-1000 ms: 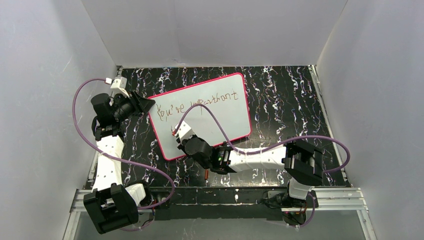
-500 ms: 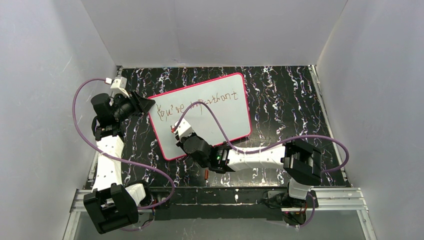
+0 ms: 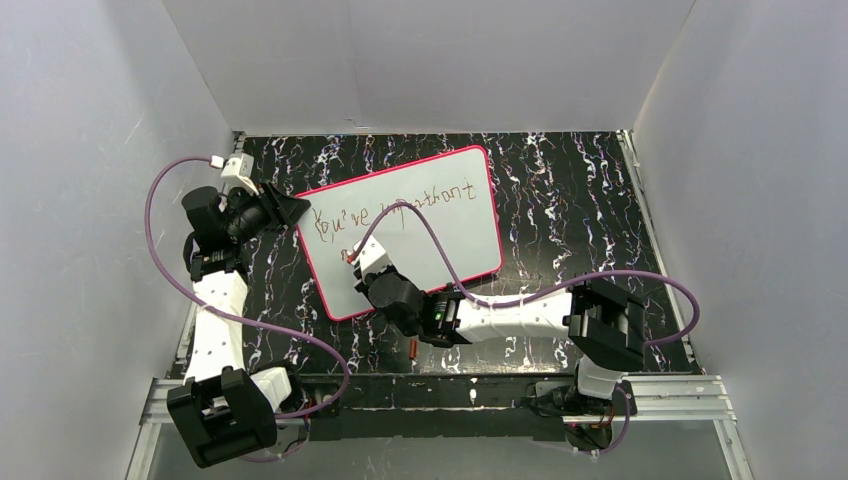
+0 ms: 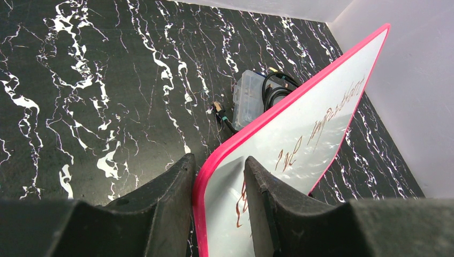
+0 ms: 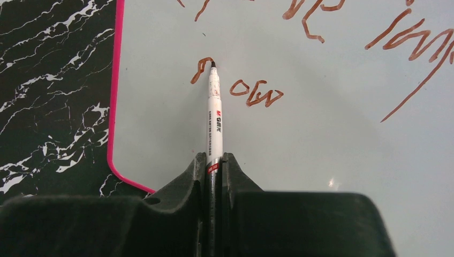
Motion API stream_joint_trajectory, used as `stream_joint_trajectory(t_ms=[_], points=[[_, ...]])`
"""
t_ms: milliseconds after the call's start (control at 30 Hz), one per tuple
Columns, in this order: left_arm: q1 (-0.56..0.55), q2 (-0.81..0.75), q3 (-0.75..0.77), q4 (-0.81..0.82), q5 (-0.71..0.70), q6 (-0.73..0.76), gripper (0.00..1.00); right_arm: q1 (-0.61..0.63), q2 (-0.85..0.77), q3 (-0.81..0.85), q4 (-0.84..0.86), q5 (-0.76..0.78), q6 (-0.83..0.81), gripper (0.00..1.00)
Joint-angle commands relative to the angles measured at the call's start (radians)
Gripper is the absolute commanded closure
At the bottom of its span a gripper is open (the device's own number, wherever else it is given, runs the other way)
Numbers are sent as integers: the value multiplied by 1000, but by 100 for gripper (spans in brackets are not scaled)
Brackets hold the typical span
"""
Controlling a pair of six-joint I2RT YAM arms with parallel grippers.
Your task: Write a sentence on the whiteboard
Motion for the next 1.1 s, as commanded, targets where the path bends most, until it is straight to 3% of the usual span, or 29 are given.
stream_joint_trajectory(t_ms=[0,833,1067], points=[[-5,-27,0,9,33,0,63,-23,-33,-29,-22,60,30,99],[-5,-28,-2,9,33,0,63,-9,-45,-62,-54,-35,44,99],[-5,-29,-2,9,33,0,63,2,-165,-111,7,-99,19,99]])
